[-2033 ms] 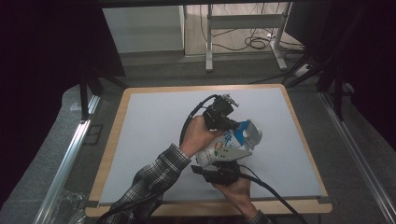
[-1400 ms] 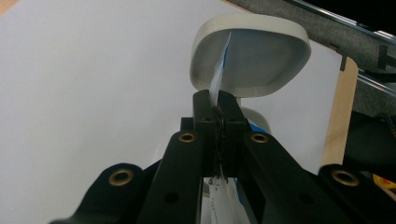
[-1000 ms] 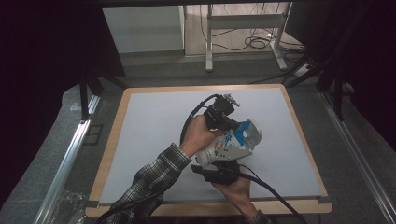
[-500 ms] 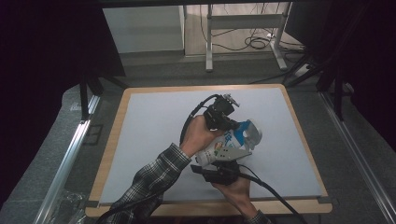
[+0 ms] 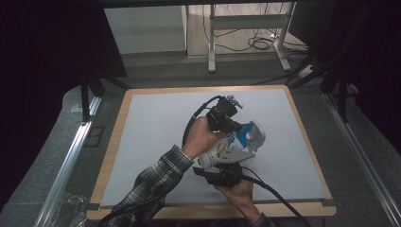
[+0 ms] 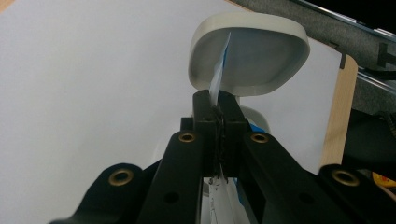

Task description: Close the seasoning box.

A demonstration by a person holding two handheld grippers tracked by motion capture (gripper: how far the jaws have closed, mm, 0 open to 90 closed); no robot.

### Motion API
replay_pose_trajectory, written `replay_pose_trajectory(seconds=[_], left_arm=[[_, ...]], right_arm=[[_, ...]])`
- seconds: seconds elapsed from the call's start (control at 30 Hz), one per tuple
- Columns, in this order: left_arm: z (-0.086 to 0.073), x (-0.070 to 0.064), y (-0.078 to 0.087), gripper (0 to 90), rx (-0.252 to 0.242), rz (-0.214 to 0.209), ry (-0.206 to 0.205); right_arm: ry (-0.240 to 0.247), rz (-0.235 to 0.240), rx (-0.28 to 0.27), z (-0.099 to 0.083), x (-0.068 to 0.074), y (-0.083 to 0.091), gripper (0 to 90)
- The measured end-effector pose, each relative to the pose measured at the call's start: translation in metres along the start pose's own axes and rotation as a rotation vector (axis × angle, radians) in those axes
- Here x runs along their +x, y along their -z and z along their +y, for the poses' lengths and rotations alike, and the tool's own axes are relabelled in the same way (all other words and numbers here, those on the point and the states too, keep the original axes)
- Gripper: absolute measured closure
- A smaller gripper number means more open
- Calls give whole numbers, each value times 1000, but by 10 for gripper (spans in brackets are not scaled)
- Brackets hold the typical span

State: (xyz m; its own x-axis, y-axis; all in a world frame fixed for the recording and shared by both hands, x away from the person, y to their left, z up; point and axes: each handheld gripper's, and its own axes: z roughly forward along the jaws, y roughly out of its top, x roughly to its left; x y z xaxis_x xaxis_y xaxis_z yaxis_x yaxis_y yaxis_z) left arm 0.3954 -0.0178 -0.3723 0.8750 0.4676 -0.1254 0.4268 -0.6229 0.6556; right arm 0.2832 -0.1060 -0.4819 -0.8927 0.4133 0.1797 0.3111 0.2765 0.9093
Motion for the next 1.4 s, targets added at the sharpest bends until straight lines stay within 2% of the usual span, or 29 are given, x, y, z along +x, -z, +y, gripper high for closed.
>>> replay_pose_trajectory(seconds=[1.4], left_arm=[[4, -2, -2, 888, 16, 1, -5]], right_arm=[[-11, 0, -14, 2, 0, 0, 613]])
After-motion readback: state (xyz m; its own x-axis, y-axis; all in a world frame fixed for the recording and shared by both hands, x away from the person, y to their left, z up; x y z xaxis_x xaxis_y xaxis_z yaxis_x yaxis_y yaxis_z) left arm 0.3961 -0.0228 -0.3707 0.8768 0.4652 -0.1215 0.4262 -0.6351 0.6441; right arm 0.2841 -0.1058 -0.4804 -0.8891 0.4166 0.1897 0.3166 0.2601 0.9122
